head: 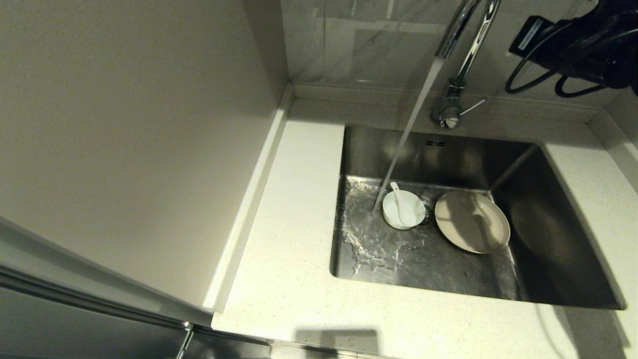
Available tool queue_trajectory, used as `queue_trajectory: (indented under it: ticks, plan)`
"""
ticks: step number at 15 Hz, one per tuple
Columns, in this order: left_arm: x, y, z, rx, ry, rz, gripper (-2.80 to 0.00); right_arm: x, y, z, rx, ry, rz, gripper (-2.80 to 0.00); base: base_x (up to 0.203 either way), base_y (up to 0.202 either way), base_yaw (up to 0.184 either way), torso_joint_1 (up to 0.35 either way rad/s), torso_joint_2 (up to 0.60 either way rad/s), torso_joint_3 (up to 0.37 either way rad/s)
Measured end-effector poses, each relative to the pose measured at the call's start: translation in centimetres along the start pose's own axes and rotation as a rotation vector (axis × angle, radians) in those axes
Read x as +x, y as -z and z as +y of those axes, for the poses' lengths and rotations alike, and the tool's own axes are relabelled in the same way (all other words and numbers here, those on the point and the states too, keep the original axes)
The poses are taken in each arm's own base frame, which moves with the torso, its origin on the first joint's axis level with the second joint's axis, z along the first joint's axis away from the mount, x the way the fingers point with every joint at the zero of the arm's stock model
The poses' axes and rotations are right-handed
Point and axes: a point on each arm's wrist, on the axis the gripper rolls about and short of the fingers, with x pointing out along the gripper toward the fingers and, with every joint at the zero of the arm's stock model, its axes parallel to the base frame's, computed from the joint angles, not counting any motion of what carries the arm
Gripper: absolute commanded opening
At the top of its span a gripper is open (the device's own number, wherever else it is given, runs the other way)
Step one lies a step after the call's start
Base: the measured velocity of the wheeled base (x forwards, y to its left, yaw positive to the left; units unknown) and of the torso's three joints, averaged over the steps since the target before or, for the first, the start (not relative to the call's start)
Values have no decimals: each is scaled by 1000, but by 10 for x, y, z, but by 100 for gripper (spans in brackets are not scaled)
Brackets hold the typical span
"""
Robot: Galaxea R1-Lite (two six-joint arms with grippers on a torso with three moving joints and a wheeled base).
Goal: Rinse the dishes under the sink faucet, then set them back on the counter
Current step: Turn on the faucet, then wait for the water to rinse the bowl
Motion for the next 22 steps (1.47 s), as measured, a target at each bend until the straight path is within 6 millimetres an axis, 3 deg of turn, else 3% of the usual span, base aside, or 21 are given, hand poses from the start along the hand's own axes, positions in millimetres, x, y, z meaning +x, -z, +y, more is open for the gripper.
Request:
queue_trajectory:
  ticks: [4,8,11,16,19,22]
  plan:
    - [0,0,0,0,0,0,-280,-20,-31,2,-97,104,-231,-280,0,0,0,0,0,0]
    - [0,0,0,0,0,0,-280,-57,-29,-5,-226,131,-335,-280,0,0,0,0,0,0]
    - [0,0,0,0,0,0,-280,-121,-15,-20,-299,149,-306,-280,0,0,0,0,0,0]
    - [0,0,0,0,0,0,-280,-261,20,-55,-351,163,-211,-280,0,0,0,0,0,0]
    - [0,0,0,0,0,0,-280,-329,70,-82,-380,165,-48,-280,0,0,0,0,0,0]
    - [0,0,0,0,0,0,-280,-378,117,-103,-389,127,127,-280,0,0,0,0,0,0]
